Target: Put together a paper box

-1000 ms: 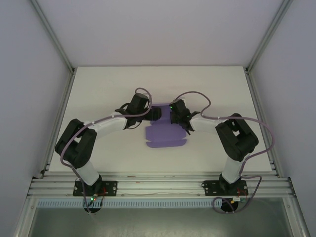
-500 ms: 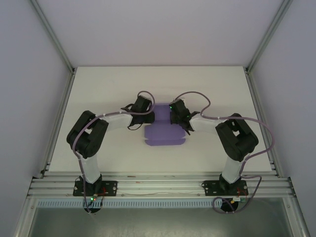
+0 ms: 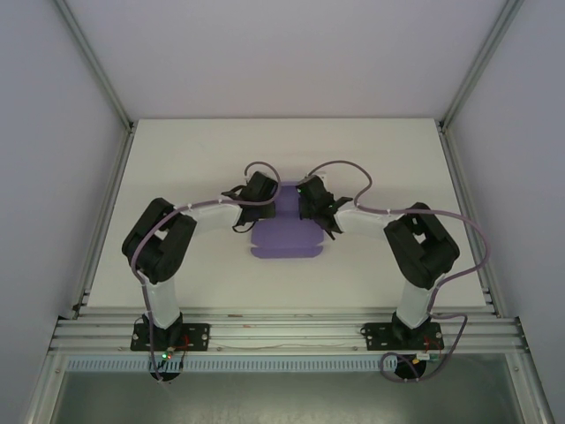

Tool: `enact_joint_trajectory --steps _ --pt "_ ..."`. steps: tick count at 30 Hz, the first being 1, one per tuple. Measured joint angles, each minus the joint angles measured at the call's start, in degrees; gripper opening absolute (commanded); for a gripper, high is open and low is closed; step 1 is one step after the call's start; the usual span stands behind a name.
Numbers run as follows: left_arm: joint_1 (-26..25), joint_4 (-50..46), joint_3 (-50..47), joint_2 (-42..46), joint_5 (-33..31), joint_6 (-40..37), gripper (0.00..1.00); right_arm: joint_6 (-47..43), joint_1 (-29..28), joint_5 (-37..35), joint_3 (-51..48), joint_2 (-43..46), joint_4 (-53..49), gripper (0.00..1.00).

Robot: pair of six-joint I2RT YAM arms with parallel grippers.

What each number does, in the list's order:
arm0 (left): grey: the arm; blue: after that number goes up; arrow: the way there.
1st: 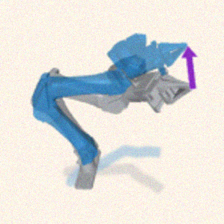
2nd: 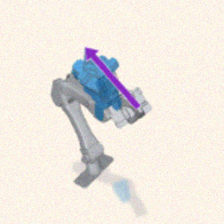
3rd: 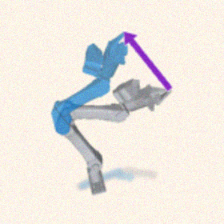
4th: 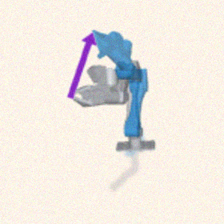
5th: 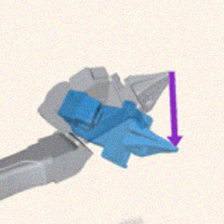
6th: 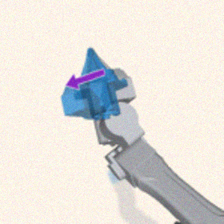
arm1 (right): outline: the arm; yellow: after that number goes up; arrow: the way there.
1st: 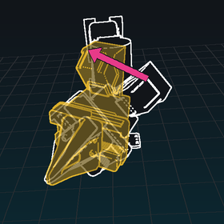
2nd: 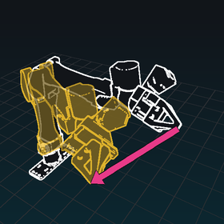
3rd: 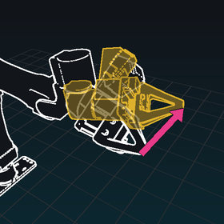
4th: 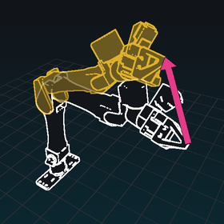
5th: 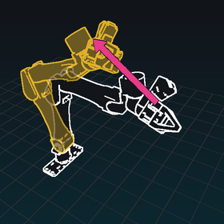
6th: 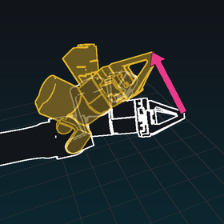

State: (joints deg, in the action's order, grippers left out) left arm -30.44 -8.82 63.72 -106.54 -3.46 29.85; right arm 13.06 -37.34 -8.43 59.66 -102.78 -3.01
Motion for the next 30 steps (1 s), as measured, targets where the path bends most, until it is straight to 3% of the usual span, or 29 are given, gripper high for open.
enact_joint_trajectory --steps 3,7,10,16,30 --pt "-0.3 -3.3 2.3 -0.3 -1.8 2.1 0.00 0.8 -0.1 -0.4 0.3 -0.1 0.7 0.00" --pt "-0.3 -4.2 4.1 -2.1 -1.2 3.3 0.15 1.0 -0.1 -1.1 0.4 -0.3 0.8 0.00" --pt "-0.2 -3.8 4.3 -3.2 0.0 3.5 0.17 1.3 -0.1 -1.3 0.3 -1.0 0.2 0.00" --pt "1.3 -0.1 0.9 -1.1 4.0 1.4 0.41 1.2 0.3 -2.1 0.0 -1.2 0.2 0.00" --pt "2.4 1.0 0.0 1.1 7.4 -3.9 0.58 0.3 1.1 -3.0 0.0 -1.3 0.2 0.00"
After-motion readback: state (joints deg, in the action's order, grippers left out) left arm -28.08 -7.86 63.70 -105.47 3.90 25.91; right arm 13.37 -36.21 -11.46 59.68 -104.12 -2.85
